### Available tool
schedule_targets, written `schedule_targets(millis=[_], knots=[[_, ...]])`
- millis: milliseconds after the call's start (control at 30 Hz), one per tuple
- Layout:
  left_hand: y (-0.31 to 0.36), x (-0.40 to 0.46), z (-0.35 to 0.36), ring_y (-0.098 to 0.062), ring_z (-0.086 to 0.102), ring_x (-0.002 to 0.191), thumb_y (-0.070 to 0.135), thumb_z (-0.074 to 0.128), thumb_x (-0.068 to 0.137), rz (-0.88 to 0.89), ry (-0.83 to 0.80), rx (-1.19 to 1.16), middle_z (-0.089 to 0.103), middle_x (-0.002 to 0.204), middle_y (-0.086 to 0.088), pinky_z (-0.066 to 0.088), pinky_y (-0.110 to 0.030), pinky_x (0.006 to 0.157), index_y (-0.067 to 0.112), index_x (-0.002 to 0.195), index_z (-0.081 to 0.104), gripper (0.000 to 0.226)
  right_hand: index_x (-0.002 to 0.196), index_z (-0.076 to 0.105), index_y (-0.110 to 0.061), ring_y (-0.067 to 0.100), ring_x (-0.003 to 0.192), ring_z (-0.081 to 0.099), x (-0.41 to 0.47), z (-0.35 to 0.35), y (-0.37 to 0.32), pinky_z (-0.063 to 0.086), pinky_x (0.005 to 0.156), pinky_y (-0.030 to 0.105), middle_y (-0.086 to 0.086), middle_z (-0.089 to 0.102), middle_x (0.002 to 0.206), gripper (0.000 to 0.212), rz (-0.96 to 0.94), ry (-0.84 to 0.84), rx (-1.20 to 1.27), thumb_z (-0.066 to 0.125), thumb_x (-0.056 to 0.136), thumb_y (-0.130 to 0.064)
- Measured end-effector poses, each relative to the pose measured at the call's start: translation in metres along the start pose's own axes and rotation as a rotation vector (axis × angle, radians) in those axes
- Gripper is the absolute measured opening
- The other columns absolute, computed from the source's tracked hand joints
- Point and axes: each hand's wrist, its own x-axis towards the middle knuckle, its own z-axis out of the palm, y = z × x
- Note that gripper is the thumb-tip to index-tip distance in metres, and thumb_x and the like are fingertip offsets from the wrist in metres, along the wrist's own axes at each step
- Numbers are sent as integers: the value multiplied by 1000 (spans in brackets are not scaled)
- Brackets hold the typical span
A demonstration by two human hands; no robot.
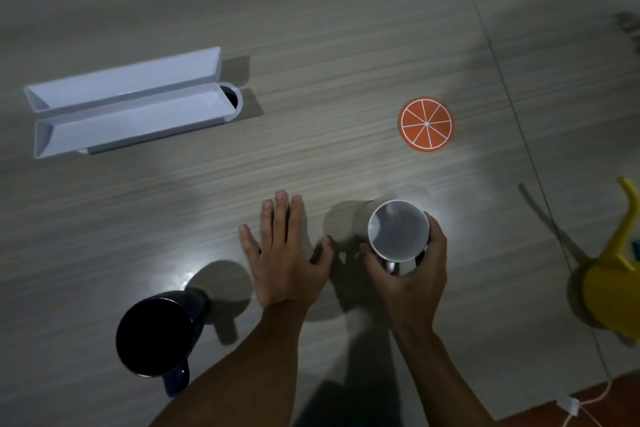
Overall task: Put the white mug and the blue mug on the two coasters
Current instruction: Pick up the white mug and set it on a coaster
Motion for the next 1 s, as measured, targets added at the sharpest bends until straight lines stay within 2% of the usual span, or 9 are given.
schedule_targets(millis=[100, 167, 233, 300, 433, 533, 667, 933, 1000], knots=[[-1, 0, 1, -22, -2, 161, 65, 37, 95, 1, 14, 0, 5, 175, -1, -1, -63, 127, 24, 165, 12, 85, 138, 48, -10, -2, 119, 55, 22, 0, -4, 41, 100, 5, -5, 55, 130, 90, -15, 59, -9, 96, 62, -13], [-1, 0, 2, -21, 0, 161, 67, 39, 95, -6, 33, 3, 8, 175, 0, -1, -63, 127, 24, 164, 15, 85, 141, 46, -14, 10, 123, 55, 42, -1, -7, 42, 100, 7, -5, 54, 133, 91, -34, 96, 6, 95, 63, -20], [0, 0, 4, -20, 1, 161, 69, 41, 96, -11, 43, 6, 9, 174, 1, 0, -62, 127, 24, 164, 17, 85, 141, 44, -18, 12, 124, 57, 65, -2, -10, 48, 100, 14, -5, 55, 136, 90, -31, 137, 39, 92, 65, -22], [0, 0, 4, -20, 0, 161, 72, 39, 96, -15, 40, 8, 8, 174, 2, 0, -62, 127, 25, 164, 16, 86, 141, 46, -11, 14, 123, 60, 87, -1, -11, 53, 100, 24, 1, 57, 137, 88, -39, 182, 50, 91, 66, -20], [-1, 0, 5, -20, -1, 161, 75, 35, 96, -19, 29, 13, 6, 175, 3, -1, -61, 127, 26, 165, 14, 86, 142, 46, -9, -8, 118, 56, 123, 2, -16, 52, 103, 24, -6, 55, 135, 90, -10, 232, 56, 92, 66, -21], [-1, 0, 5, -21, 0, 161, 74, 34, 97, -14, 31, 17, 7, 175, 2, 0, -62, 127, 26, 165, 14, 86, 142, 46, -11, -4, 118, 57, 140, 5, -16, 53, 103, 26, -3, 56, 136, 90, 6, 246, 67, 92, 66, -22], [0, 0, 5, -21, 1, 161, 72, 35, 97, -9, 42, 14, 9, 174, 1, -1, -61, 127, 25, 164, 16, 84, 142, 45, -15, -9, 115, 56, 152, 7, -16, 50, 96, 12, -5, 56, 137, 89, 11, 204, 53, 91, 66, -26], [-1, -1, 6, -21, 1, 161, 72, 38, 98, -9, 48, 19, 9, 174, 1, 2, -63, 127, 24, 164, 15, 85, 142, 46, -18, -20, 109, 55, 169, 4, -16, 48, 91, 8, -18, 54, 126, 89, 24, 148, 53, 88, 65, -23], [-1, 0, 7, -20, 1, 161, 72, 38, 98, -16, 47, 20, 9, 174, 1, 1, -62, 127, 25, 164, 16, 85, 143, 46, -19, -19, 109, 55, 173, 3, -17, 50, 92, 11, -20, 53, 126, 89, 28, 133, 51, 88, 64, -24]])
